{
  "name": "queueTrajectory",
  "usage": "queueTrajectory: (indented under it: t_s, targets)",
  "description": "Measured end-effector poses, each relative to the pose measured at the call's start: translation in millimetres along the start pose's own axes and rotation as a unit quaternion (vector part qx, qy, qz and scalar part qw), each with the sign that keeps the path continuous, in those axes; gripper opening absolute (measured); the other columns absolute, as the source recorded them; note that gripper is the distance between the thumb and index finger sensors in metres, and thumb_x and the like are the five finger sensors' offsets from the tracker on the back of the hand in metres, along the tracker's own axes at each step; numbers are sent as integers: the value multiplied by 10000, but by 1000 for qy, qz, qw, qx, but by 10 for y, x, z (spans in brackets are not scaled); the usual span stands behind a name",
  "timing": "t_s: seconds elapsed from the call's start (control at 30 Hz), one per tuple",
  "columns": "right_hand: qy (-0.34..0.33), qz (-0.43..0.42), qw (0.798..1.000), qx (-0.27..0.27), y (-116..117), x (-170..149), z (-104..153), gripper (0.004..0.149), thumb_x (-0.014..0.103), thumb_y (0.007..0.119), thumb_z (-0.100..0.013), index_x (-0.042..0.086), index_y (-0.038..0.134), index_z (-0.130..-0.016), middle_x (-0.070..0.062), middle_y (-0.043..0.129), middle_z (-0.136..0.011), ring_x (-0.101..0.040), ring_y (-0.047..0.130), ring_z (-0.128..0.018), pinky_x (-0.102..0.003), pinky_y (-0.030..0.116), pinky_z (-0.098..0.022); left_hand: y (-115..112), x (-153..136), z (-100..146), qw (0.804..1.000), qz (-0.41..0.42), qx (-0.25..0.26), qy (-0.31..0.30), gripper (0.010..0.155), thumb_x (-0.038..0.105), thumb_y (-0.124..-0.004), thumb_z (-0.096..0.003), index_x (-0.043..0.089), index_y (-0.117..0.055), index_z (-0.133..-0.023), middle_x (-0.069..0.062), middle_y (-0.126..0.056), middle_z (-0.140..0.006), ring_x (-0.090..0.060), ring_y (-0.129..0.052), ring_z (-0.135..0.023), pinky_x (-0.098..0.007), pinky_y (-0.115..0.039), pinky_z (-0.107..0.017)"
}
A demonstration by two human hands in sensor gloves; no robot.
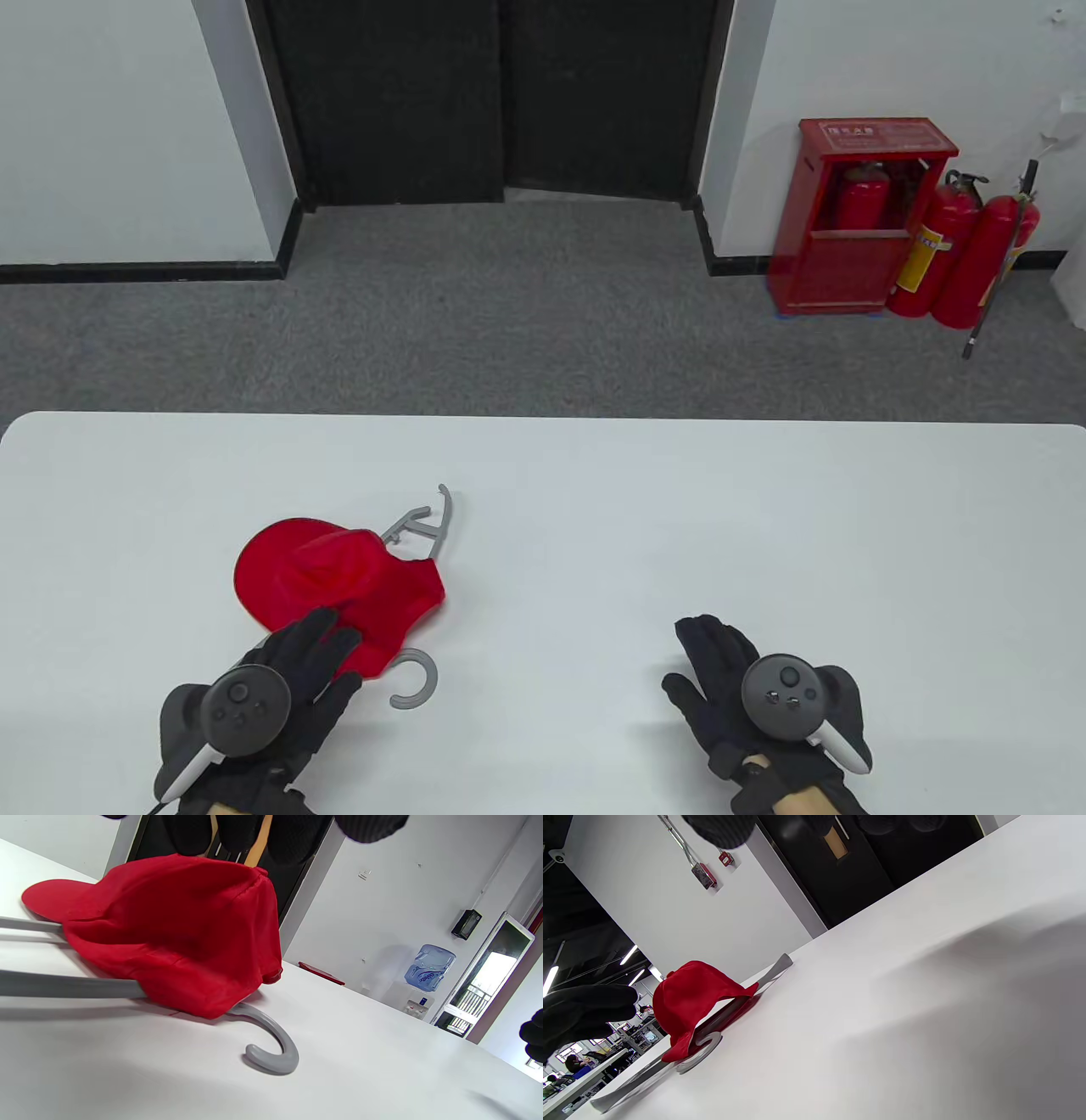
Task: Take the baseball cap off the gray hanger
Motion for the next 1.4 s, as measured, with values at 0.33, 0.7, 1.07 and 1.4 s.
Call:
queueTrajectory:
  t_s: [0.33, 0.7, 1.07, 1.4]
  targets:
    - [-7, -13, 1000, -4, 16, 4, 3, 710, 475, 615, -594, 107, 398, -1161, -289, 361, -1215, -606, 394, -1035, -835, 408, -624, -27, -4, 2, 1000, 13, -13, 4, 581, 503, -682, -568, 309, -685, -1116, -88, -544, -1286, -467, -642, -1146, -765, -461, -744]
    - [-12, -24, 1000, -7, 7, 7, 10, 703, 473, 617, -593, 102, 420, -1157, -291, 369, -1214, -606, 405, -1033, -834, 413, -623, -20, -7, -5, 1000, 9, -7, 3, 573, 502, -681, -568, 309, -699, -1108, -83, -567, -1280, -462, -639, -1149, -763, -459, -747]
    - [-11, -32, 999, 3, 33, -8, 2, 699, 472, 617, -594, 97, 435, -1155, -293, 373, -1213, -609, 407, -1031, -833, 417, -623, 69, -137, 3, 999, -6, 19, 35, 546, 481, -721, -569, 269, -751, -1071, -107, -695, -1209, -447, -716, -1097, -770, -457, -739]
    - [-5, -44, 999, 7, 8, -37, 14, 695, 470, 618, -594, 95, 448, -1153, -297, 375, -1211, -610, 411, -1030, -831, 421, -624, 116, -342, -8, 991, -61, 55, 108, 506, 462, -778, -565, 264, -809, -1029, -87, -823, -1114, -408, -845, -989, -752, -507, -728]
Point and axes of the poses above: the tracker on the back of each hand, its own x axis roughly to the thumb side, its own z axis roughly from the fingertips to the wrist, y = z × x, the point moved 2 cm from there along -z, roughly from the wrist to the fingertips
